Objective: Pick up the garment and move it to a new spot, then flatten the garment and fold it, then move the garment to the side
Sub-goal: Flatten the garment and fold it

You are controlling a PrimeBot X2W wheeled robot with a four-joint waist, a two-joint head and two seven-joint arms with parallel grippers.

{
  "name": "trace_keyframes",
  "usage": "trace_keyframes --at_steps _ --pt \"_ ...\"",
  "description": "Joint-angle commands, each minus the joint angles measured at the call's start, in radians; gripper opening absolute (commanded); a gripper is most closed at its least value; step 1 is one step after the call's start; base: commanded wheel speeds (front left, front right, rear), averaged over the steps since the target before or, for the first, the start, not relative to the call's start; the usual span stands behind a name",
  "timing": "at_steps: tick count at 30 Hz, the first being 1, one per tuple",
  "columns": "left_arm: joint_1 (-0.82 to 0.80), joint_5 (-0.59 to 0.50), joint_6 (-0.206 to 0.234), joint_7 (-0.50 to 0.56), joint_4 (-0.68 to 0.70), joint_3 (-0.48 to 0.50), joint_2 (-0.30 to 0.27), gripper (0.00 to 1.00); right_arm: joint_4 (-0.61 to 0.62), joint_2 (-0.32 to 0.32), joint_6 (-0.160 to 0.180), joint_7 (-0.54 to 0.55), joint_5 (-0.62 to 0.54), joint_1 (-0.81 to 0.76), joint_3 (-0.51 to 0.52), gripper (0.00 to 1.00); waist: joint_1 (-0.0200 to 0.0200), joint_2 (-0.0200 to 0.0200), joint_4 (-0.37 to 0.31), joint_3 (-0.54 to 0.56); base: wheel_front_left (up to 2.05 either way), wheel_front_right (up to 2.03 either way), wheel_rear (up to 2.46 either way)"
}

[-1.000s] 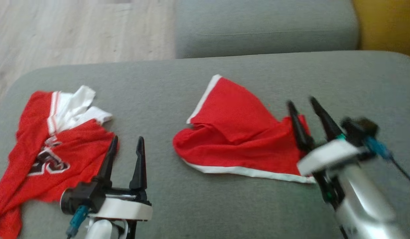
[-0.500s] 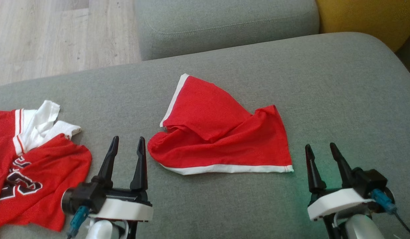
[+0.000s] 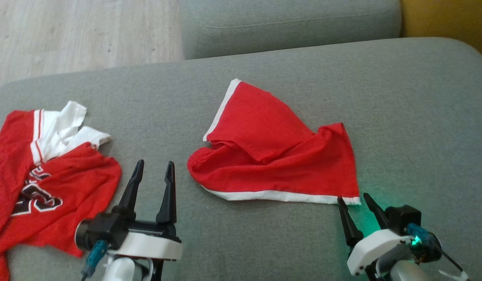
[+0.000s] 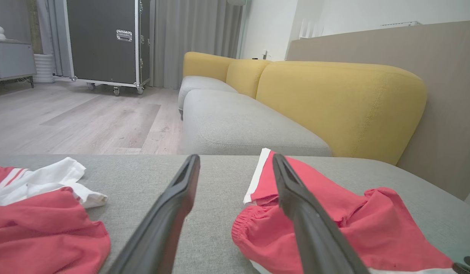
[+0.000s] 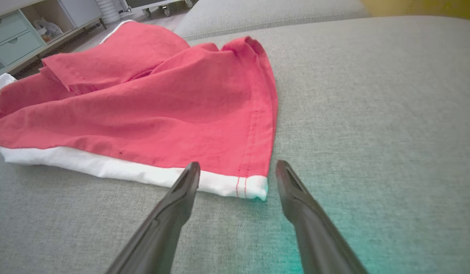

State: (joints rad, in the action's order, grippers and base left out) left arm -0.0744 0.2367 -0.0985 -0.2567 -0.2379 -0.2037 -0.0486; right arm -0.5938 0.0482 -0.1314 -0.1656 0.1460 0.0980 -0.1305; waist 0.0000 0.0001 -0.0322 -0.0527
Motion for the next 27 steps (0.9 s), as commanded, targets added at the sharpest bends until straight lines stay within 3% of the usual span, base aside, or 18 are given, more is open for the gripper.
trace_keyframes --at_steps 1,16,17,19,20,27 --pt "-0.048 -0.008 -0.005 -0.005 0.028 0.024 -0.002 1.0 0.01 0.002 0.001 -0.001 0.005 0.047 -0.024 1.0 0.0 -0.0001 0.011 -0.004 0.0 0.0 0.0" --pt "-0.049 -0.017 -0.01 -0.005 0.022 0.03 -0.002 1.0 -0.121 0.002 0.001 -0.019 0.039 0.1 -0.035 0.98 0.0 -0.0001 0.019 -0.009 0.0 0.0 0.0" --pt "-0.05 -0.016 -0.01 -0.005 0.021 0.03 -0.002 1.0 -0.124 0.002 0.001 -0.022 0.04 0.104 -0.038 0.81 0.0 -0.0001 0.017 -0.009 0.0 0.0 0.0" --pt "-0.051 -0.016 -0.01 -0.005 0.019 0.03 -0.002 1.0 -0.124 0.002 0.001 -0.034 0.039 0.113 -0.036 0.09 0.0 -0.0001 0.012 -0.009 0.0 0.0 0.0" --pt "-0.051 -0.016 -0.01 -0.005 0.017 0.031 -0.002 1.0 -0.122 0.002 0.001 -0.04 0.037 0.117 -0.032 0.0 0.0 -0.0001 0.009 -0.008 0.0 0.0 0.0" --pt "-0.046 -0.018 -0.011 -0.005 0.008 0.033 -0.002 1.0 -0.092 0.002 0.001 -0.077 -0.02 0.135 0.105 0.0 0.0 -0.0001 -0.016 -0.004 0.0 0.0 0.0"
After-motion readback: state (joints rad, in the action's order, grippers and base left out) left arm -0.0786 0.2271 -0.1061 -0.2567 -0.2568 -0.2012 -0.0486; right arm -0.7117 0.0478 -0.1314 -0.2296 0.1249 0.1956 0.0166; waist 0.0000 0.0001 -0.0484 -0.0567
